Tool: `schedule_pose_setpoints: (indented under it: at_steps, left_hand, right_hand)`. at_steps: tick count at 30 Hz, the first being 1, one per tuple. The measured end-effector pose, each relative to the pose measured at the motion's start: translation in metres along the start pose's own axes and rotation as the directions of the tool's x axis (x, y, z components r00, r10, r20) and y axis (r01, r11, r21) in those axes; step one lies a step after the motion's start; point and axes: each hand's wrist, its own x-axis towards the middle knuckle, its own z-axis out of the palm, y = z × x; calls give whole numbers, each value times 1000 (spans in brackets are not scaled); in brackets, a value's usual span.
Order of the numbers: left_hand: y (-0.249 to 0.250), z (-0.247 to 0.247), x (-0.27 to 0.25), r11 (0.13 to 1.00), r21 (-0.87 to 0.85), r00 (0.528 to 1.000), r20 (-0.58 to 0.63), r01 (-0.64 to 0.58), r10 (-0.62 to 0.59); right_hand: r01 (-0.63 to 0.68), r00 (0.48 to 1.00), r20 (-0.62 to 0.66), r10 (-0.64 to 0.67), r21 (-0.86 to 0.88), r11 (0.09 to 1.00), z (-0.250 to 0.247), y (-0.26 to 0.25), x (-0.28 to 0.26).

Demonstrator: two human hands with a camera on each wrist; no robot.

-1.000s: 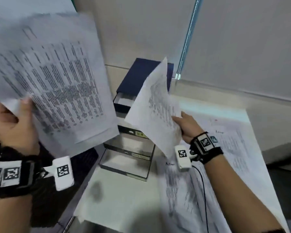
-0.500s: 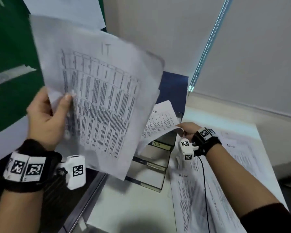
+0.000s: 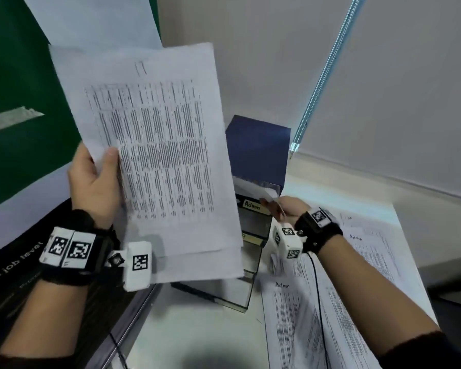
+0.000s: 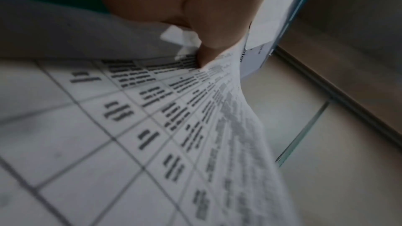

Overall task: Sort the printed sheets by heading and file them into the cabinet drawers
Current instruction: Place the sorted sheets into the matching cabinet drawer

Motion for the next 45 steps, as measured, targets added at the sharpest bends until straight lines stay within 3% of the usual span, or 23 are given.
schedule_pose_setpoints:
  at_steps: [1, 4, 9, 10, 12, 14, 17, 20, 22, 23, 25, 26, 27, 28, 29, 30, 32, 34, 36, 39, 42, 45]
  left_hand:
    - [-1, 4, 2, 997, -70, 998, -49, 22, -26]
    - [6, 23, 6, 991, -122, 999, -14, 50, -52]
    - [3, 35, 5, 984, -144, 993, -44, 106, -114]
    - [2, 36, 5, 985, -137, 992, -54, 103, -112]
    - [1, 35, 6, 982, -154, 990, -62, 112, -123]
    - [-2, 31, 8, 978, -175, 990, -65, 114, -127]
    - [-3, 22, 10, 979, -172, 989, -79, 113, -128]
    - [-13, 9, 7, 970, -55, 971, 13, 237, -237]
    - [-29, 0, 1, 910, 58, 900, 133, 411, -415]
    - [-39, -3, -3, 864, 103, 841, 196, 493, -504]
    - [-66, -8, -19, 777, 222, 725, 281, 589, -629]
    - [-79, -9, -30, 741, 291, 675, 307, 605, -671]
    - [-95, -14, -44, 709, 360, 627, 333, 606, -704]
    - [-110, -19, -59, 679, 426, 574, 363, 598, -734]
    - [-123, -25, -76, 650, 489, 520, 391, 582, -760]
    - [-138, -33, -93, 627, 549, 476, 411, 552, -778]
    - [-163, -49, -124, 598, 652, 426, 427, 465, -797]
    - [-173, -64, -148, 557, 720, 392, 412, 415, -823]
    - [-175, -79, -164, 510, 749, 356, 380, 422, -854]
    - [-176, -101, -172, 510, 691, 320, 397, 513, -860]
    - [-175, -120, -178, 451, 700, 277, 355, 554, -893]
    - [-172, -131, -185, 372, 804, 276, 268, 464, -923]
  right_hand:
    - [6, 999, -43, -6, -19, 1000, -2, -3, 12]
    - [95, 984, -153, -93, 6, 995, -12, -7, 41]
    - [-15, 995, 101, 4, 113, 993, -12, 12, 43]
    - [31, 996, 79, -39, 98, 995, -11, 13, 49]
    - [190, 980, -34, -195, -117, 975, -10, 3, 67]
    - [276, 926, -146, -349, -370, 887, -15, -16, 83]
    - [178, 865, -260, -429, -641, 747, -22, -33, 90]
    - [130, 879, -125, -460, -866, 483, -16, -11, 76]
    - [194, 833, -5, -554, -934, 300, -13, 17, 58]
    - [258, 794, 45, -607, -928, 270, -13, 32, 48]
    - [414, 756, 114, -644, -845, 337, -8, 62, 20]
    - [466, 797, 131, -589, -754, 463, -2, 77, 5]
    - [457, 871, 162, -465, -616, 641, 6, 92, -11]
    - [357, 933, 216, -288, -448, 820, 15, 106, -26]
    - [190, 950, 295, -106, -274, 943, 22, 121, -38]
    - [39, 936, 352, 24, -171, 985, 26, 138, -45]
    - [-85, 909, 389, 147, -172, 982, 29, 172, -50]
    - [-44, 906, 388, 171, -315, 948, 28, 203, -47]
    - [-37, 905, 368, 212, -430, 902, 23, 234, -38]
    - [-90, 922, 279, 270, -523, 847, 20, 266, -27]
    - [-190, 908, 245, 339, -481, 856, 19, 288, -22]
    - [-316, 873, 242, 423, -381, 869, 21, 307, -25]
